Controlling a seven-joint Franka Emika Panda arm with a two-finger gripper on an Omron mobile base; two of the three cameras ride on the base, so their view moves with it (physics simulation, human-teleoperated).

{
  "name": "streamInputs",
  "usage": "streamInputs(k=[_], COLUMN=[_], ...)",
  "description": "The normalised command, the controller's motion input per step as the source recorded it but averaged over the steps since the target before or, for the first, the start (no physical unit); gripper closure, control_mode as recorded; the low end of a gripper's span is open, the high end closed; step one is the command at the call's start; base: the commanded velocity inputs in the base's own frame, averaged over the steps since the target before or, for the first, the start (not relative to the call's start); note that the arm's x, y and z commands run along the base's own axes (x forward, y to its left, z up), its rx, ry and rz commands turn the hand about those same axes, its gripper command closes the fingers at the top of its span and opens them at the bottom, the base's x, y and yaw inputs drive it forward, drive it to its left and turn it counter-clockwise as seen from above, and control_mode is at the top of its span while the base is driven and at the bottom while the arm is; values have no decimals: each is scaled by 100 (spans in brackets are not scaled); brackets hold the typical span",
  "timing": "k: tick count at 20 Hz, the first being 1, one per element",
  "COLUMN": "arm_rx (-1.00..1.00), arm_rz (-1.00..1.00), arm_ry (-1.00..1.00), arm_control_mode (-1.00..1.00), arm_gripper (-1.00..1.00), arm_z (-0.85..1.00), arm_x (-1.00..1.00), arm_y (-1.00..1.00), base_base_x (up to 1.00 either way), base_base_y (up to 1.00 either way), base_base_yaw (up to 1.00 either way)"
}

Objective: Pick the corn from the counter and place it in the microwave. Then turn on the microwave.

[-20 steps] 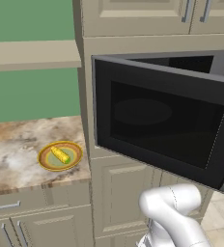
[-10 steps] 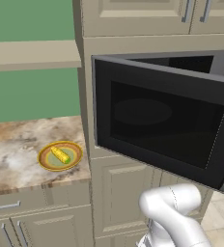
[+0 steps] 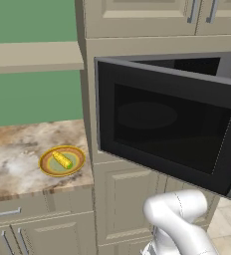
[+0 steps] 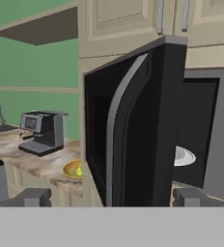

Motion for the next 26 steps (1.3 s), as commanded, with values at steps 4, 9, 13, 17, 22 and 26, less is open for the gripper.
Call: streamInputs(k=[4,9,13,17,22,26], arm_rx=[0,0,0,0,0,0], arm_rz=[10,10,11,9,10,10], arm_ry=[-7,-7,-6,-6,-6,-5], arm_control_mode=[-100,-100,-100,-100,-100,-100], arm_gripper=[-100,-100,-100,-100,-100,-100], arm_z=[0,0,0,0,-1,-4], arm_x=[19,18,24,27,27,27], arm_y=[-8,-8,-7,-6,-6,-5], base_base_x=[0,0,0,0,0,0], base_base_y=[0,0,0,0,0,0], base_base_yaw=[0,0,0,0,0,0])
